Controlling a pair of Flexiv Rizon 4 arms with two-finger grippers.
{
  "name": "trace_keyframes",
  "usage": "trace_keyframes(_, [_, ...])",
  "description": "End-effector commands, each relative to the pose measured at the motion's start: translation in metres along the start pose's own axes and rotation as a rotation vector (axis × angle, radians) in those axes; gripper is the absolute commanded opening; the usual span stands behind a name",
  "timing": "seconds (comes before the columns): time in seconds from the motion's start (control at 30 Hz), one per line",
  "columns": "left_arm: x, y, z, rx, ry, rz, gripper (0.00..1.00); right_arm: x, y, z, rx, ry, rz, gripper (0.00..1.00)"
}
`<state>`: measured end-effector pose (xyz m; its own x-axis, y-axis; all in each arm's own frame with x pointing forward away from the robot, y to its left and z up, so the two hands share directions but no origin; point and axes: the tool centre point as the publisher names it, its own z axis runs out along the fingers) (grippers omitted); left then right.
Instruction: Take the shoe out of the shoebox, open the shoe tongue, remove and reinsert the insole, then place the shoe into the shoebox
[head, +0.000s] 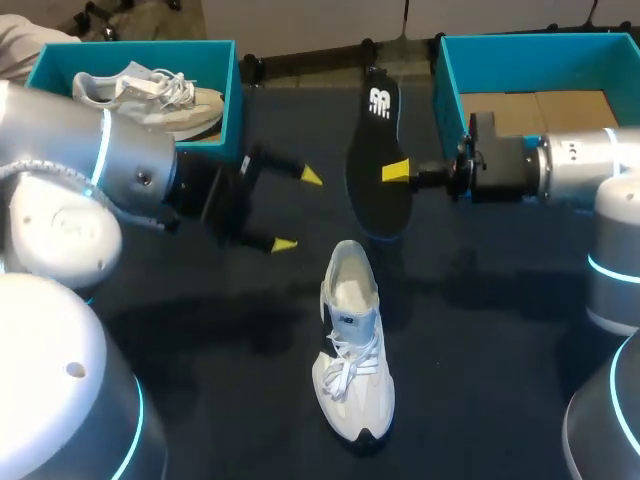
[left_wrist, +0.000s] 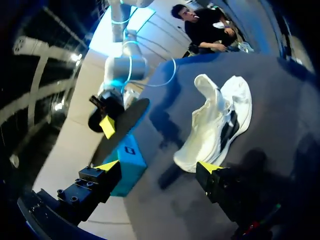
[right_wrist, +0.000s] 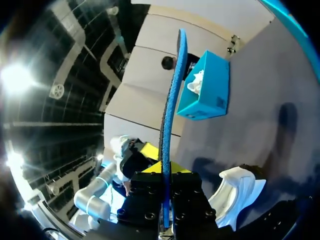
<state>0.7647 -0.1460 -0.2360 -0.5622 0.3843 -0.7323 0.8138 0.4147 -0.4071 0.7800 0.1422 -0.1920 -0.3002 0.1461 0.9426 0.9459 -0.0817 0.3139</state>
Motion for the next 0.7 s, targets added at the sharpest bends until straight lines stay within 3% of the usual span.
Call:
trace_keyframes(0.03, [0.015,-0.011,-0.013,-0.191,0.164,-0.336,1.00,0.006,-0.017,-0.010,-0.070,0.004,-0.025,0.00])
trace_keyframes(0.33, [0.026,-0.002,-0.017,-0.161,0.301,-0.778,1.00,-0.004,-0.029,-0.010,-0.087,-0.003,-0.068,0.00])
trace_keyframes(0.37, [0.027,-0.001,-0.017,-0.200,0.301,-0.795,1.00,-0.006,-0.030,-0.009,-0.102,-0.012,-0.065,0.00])
trace_keyframes(0.4, [0.027,-0.001,-0.017,-0.200,0.301,-0.795,1.00,-0.010,-0.032,-0.007,-0.114,-0.054,-0.039,0.00])
trace_keyframes(0.7, [0.027,-0.001,-0.017,-0.200,0.301,-0.795,1.00,-0.010,-0.032,-0.007,-0.114,-0.054,-0.039,0.00])
